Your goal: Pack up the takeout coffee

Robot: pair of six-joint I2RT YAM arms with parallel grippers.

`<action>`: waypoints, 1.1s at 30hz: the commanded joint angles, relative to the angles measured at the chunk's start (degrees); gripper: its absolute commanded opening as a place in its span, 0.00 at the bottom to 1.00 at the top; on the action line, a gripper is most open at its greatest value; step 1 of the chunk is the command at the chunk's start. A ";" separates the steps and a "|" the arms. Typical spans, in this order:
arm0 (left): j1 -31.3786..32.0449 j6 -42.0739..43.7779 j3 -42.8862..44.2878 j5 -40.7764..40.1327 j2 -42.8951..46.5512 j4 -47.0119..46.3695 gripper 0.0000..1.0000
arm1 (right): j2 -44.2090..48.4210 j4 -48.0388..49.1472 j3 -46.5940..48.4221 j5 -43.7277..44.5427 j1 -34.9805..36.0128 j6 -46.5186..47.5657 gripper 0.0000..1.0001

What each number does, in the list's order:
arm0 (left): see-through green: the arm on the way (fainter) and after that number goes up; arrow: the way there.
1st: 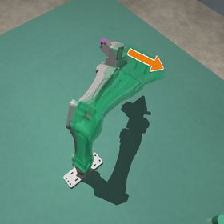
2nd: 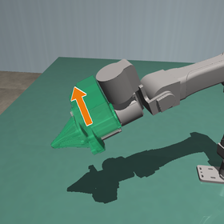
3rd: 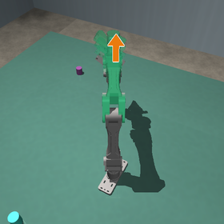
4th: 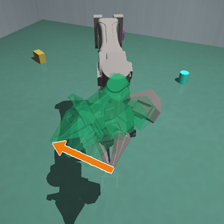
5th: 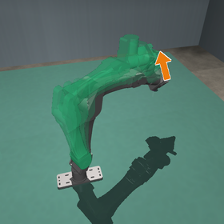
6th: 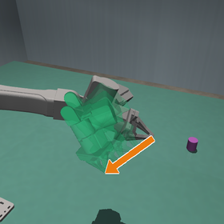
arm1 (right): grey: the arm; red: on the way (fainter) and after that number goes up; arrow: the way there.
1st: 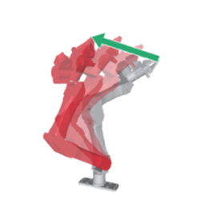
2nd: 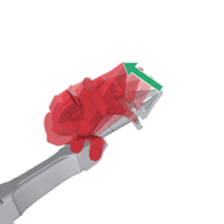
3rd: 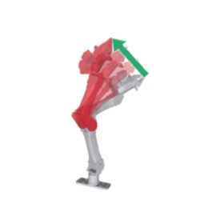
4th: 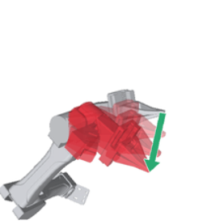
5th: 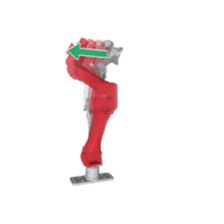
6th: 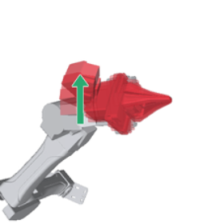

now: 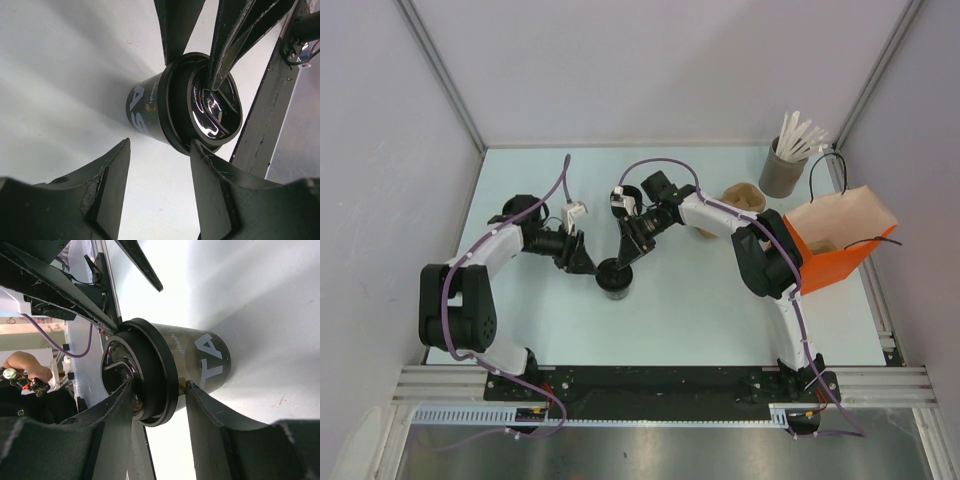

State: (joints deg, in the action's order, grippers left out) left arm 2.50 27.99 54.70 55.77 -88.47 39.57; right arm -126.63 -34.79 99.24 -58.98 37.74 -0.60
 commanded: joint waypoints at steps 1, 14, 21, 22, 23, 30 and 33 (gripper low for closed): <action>1.28 0.14 -0.91 -2.85 -1.00 -4.06 0.52 | -2.13 -1.34 -0.10 7.04 1.64 2.62 0.47; 1.36 1.28 -4.16 -12.09 -3.73 -4.07 0.26 | -2.92 -2.04 -2.47 9.32 2.17 4.47 0.47; -0.21 0.40 0.83 -2.88 0.92 -2.14 0.46 | -3.19 -1.87 -2.21 8.71 1.90 4.47 0.47; -1.09 -0.47 1.81 -2.07 1.36 -2.13 0.46 | -3.27 -1.87 -2.21 8.62 1.99 4.47 0.47; -1.36 -1.00 2.69 -1.37 1.71 -2.04 0.46 | -3.19 -1.87 -2.21 8.62 1.99 4.47 0.47; -1.71 -3.20 7.00 0.04 -0.56 -3.45 0.47 | -3.19 -1.95 -2.21 8.44 2.08 4.91 0.47; -1.27 -2.94 7.44 1.53 -2.94 -3.36 0.46 | -3.27 -1.95 -2.12 8.44 2.08 4.91 0.47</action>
State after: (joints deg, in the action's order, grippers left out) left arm 1.08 24.86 60.20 54.85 -89.14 37.41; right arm -126.63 -34.76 99.24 -58.83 38.20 0.27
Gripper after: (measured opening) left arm 0.466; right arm 0.469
